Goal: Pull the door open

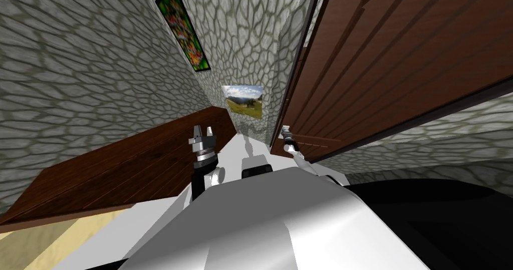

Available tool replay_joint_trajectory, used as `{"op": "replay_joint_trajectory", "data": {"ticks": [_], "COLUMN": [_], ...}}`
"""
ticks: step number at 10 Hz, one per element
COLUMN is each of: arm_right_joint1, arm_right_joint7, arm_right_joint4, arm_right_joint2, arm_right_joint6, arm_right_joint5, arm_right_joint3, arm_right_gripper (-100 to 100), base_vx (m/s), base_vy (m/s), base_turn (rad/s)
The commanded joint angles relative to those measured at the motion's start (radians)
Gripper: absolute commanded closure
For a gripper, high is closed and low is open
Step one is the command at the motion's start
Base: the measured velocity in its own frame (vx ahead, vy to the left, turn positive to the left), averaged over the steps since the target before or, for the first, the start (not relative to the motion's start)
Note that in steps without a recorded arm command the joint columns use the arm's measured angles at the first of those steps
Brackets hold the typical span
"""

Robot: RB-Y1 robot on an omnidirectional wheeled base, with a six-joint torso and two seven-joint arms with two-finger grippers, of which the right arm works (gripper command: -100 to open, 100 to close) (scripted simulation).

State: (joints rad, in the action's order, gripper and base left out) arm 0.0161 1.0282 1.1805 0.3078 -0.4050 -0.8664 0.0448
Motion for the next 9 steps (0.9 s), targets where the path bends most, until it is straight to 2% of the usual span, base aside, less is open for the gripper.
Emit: {"op": "replay_joint_trajectory", "data": {"ticks": [1,8,9], "arm_right_joint1": [-0.008,-0.036,-0.036], "arm_right_joint7": [0.019,0.109,0.099], "arm_right_joint4": [0.004,0.031,0.027], "arm_right_joint2": [0.008,0.073,0.067], "arm_right_joint6": [0.001,-0.004,-0.001], "arm_right_joint5": [-0.001,-0.008,-0.008], "arm_right_joint3": [-0.02,-0.094,-0.087], "arm_right_gripper": [100,100,100], "base_vx": [-0.219,-0.241,-0.093], "base_vy": [-0.044,-0.045,-0.017], "base_turn": [0.146,0.144,0.033]}}
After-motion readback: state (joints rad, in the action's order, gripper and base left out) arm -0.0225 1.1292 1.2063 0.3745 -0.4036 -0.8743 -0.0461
